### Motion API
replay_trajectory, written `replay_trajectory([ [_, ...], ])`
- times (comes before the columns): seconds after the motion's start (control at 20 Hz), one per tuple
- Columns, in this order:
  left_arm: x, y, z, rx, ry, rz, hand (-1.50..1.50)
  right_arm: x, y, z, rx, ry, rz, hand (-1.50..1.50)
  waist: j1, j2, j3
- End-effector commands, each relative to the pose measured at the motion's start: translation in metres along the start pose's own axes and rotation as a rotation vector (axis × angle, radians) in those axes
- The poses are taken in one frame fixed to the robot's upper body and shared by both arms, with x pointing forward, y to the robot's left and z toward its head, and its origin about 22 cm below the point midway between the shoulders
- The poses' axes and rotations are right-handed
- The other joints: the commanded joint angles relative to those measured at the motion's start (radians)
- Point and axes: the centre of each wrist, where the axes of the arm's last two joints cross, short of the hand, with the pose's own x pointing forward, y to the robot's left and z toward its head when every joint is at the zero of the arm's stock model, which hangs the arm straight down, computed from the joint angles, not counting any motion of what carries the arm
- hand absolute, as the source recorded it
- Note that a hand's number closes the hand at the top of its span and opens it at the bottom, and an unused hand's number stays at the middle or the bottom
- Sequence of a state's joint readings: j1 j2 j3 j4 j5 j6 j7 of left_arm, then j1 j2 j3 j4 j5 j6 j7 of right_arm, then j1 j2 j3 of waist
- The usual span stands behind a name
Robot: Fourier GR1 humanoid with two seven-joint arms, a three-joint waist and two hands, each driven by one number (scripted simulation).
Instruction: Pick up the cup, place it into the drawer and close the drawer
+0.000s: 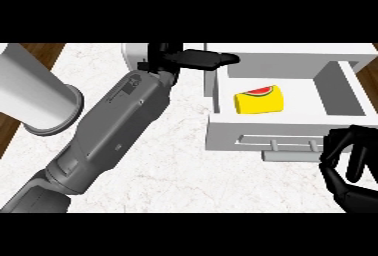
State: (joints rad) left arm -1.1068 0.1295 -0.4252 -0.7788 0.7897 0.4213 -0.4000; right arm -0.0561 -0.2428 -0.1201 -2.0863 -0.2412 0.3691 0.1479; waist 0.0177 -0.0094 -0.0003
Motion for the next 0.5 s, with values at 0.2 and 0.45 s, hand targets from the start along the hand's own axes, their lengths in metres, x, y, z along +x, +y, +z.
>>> replay_trajectory([
  [0.2, 0.008, 0.081, 0.047, 0.082, 0.020, 0.013, -1.50, 0.004, 0.005, 0.008, 0.071, 0.114, 0.179, 1.50, 0.011, 0.000, 0.000],
  [0.45, 0.001, 0.119, 0.111, 0.108, 0.050, 0.037, -1.50, -0.013, 0.007, -0.006, 0.040, 0.164, 0.203, 1.50, 0.019, 0.002, 0.000],
])
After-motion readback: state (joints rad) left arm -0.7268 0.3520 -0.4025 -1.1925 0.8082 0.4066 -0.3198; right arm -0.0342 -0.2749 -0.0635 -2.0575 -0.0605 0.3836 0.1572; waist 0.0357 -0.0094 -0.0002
